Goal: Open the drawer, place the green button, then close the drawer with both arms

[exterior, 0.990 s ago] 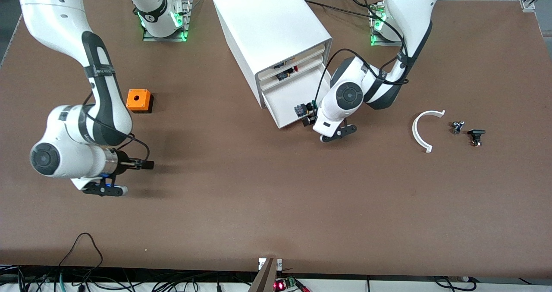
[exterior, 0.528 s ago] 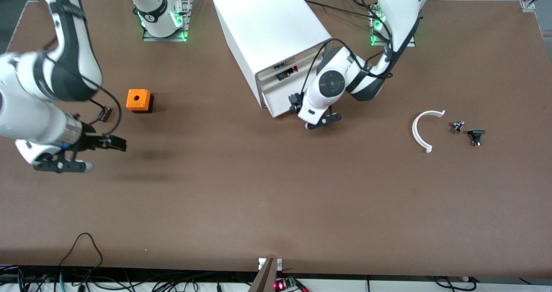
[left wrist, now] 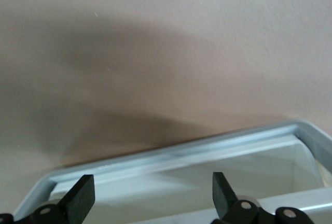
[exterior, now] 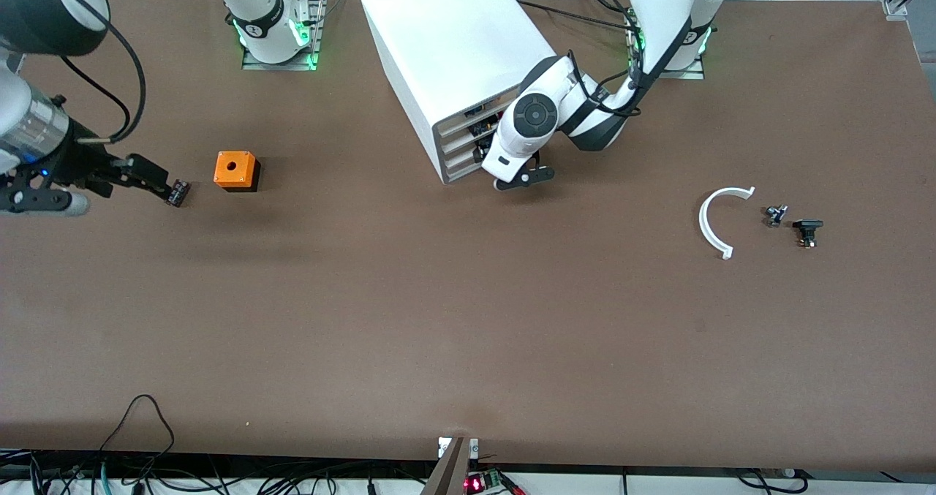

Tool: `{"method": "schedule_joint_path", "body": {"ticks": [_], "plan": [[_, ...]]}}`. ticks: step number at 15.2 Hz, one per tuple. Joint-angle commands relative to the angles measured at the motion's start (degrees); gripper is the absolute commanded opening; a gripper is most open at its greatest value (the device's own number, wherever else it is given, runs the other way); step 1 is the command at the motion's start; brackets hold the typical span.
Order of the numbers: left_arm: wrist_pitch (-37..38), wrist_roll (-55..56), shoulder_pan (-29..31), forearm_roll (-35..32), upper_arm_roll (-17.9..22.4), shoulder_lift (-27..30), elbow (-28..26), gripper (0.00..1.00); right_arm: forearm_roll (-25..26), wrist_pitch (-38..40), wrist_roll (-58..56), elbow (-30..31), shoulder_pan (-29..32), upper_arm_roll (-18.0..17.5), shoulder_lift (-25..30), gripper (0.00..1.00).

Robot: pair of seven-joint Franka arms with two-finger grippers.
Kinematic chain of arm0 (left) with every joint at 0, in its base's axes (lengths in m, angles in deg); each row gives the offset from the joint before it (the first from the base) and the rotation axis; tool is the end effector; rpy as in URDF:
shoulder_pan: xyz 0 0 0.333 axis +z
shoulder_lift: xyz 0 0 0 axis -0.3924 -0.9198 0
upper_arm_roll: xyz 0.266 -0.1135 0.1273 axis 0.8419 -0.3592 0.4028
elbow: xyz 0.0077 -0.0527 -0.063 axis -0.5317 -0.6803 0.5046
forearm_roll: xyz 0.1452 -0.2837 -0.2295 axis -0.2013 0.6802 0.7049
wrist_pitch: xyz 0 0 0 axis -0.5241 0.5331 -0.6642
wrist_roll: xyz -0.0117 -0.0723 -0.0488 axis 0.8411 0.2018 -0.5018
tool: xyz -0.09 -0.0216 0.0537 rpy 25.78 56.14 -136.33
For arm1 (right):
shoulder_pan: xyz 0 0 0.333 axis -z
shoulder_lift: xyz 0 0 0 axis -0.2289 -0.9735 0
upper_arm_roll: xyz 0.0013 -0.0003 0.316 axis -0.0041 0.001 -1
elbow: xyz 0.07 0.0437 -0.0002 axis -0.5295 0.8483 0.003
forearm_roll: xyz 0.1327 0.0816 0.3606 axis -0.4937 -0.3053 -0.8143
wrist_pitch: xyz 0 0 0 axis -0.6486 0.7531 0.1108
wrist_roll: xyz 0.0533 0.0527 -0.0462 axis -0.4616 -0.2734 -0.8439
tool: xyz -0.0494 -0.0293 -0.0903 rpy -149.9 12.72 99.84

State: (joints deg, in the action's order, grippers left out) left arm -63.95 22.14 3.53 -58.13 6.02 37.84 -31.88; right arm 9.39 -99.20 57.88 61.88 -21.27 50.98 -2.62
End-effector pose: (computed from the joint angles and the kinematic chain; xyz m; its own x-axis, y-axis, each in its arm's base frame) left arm 0.4059 -0.4313 0.2251 0.9050 0.2560 -0.3397 0.2803 -0.9596 0.0234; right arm 0.5822 0.0262 0.5554 0.9987 -0.0354 0.0380 -0.0346 -0.9992 -0.0204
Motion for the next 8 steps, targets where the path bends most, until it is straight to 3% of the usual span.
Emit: {"method": "schedule_joint_path", "body": {"ticks": [1, 8], "plan": [[-0.1, 0.4, 3.1, 1.4, -3.8, 1.9, -2.0, 1.0, 0.9, -1.9, -0.2, 6.2, -0.7, 0.5, 5.4, 1.0], [0.8, 0.8, 5.9, 0.7, -4.1, 3.4, 0.2, 1.0, 1.4, 1.0, 0.0, -0.8, -0.8, 0.3, 4.2, 1.0]]}}
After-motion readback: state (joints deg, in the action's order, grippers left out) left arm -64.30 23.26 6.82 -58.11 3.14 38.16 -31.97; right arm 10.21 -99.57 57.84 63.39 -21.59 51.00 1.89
